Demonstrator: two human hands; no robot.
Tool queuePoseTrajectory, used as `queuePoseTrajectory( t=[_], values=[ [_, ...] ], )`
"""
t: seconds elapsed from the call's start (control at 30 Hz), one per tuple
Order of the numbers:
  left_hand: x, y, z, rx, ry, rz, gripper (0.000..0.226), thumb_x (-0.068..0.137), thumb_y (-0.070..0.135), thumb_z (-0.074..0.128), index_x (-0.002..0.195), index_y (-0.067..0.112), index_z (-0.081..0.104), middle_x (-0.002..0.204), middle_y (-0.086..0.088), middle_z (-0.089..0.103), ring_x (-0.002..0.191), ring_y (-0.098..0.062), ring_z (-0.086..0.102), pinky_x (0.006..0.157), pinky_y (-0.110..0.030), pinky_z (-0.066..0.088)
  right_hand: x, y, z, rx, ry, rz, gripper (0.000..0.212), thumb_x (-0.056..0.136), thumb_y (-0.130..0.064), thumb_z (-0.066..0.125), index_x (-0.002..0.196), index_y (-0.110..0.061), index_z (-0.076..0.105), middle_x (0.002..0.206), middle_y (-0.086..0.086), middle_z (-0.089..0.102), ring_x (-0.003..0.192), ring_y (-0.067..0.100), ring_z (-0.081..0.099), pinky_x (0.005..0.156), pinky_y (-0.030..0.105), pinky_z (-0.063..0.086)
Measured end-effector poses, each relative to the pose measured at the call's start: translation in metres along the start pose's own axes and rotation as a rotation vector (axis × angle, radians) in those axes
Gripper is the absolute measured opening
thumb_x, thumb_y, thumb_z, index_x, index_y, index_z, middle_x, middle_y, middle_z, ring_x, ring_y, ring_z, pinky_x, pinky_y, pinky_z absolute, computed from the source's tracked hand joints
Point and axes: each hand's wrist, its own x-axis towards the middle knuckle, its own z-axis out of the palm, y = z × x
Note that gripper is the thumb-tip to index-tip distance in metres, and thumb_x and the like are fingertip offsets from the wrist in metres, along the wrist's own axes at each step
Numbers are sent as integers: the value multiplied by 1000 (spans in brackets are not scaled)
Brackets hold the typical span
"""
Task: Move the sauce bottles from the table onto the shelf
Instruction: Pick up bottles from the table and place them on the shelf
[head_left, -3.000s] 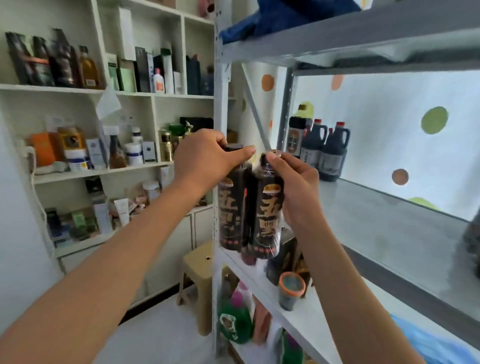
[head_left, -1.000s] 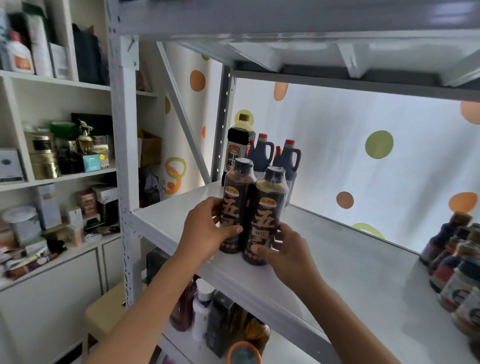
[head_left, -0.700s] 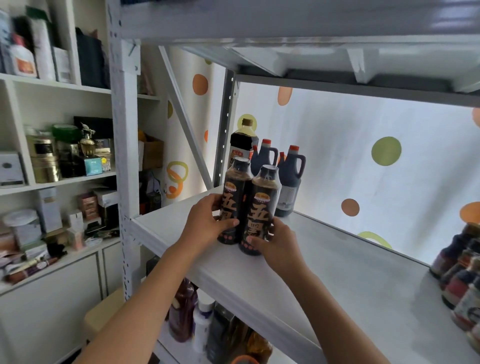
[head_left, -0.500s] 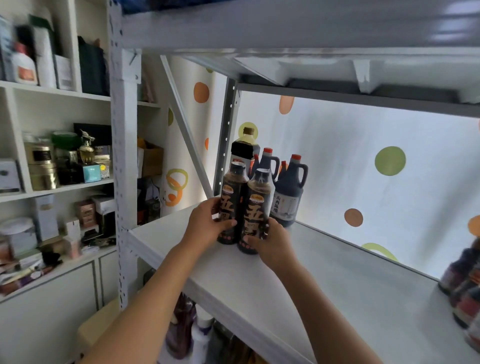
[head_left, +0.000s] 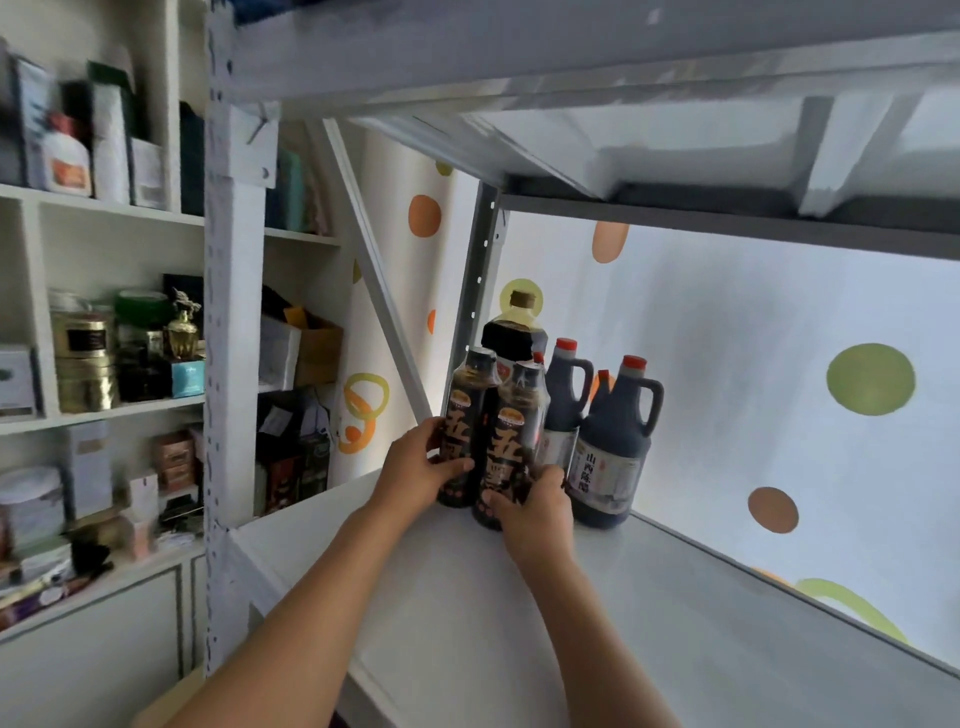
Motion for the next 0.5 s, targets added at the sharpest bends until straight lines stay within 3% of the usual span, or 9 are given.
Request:
queuePoseTrajectory(
  t=[0.07, 0.2, 0.33, 0.43, 0.5],
  values=[
    [11, -6, 3, 2, 9, -7, 55, 75, 19, 81, 124, 19, 56, 113, 5, 65, 109, -13, 60, 95, -30, 48, 10, 2, 6, 4, -4, -6, 47, 82, -18, 77, 111, -15, 40, 109, 4, 62, 93, 19, 59, 66, 21, 47],
    [25, -13, 10, 16, 36, 1, 54, 76, 20, 81, 124, 18, 57, 113, 4, 65, 109, -15, 60, 97, -33, 48, 23, 5, 16, -17, 32, -46, 47, 84, -19, 75, 114, -13, 40, 114, 8, 65, 95, 20, 60, 74, 27, 48],
    [28, -17, 13, 12, 35, 8, 54, 79, 22, 78, 129, 21, 56, 115, 7, 65, 110, -10, 59, 97, -29, 47, 24, 11, 24, -34, 77, -71, 47, 85, -23, 74, 116, -13, 40, 115, 10, 65, 104, 28, 63, 81, 36, 53],
    [29, -18, 14, -5, 28, -3, 53, 82, 21, 76, 130, 24, 54, 113, 9, 65, 111, -10, 59, 93, -23, 47, 27, 13, 25, -48, 123, -74, 56, 82, -27, 77, 127, -12, 46, 121, 9, 58, 109, 27, 58, 88, 35, 50],
    [28, -16, 16, -9, 12, -5, 52, 84, 21, 73, 132, 25, 52, 115, 8, 63, 112, -11, 58, 90, -19, 46, 28, 14, 24, -34, 144, -84, 53, 81, -29, 78, 123, -14, 51, 119, 8, 56, 106, 26, 58, 87, 33, 48]
  ],
)
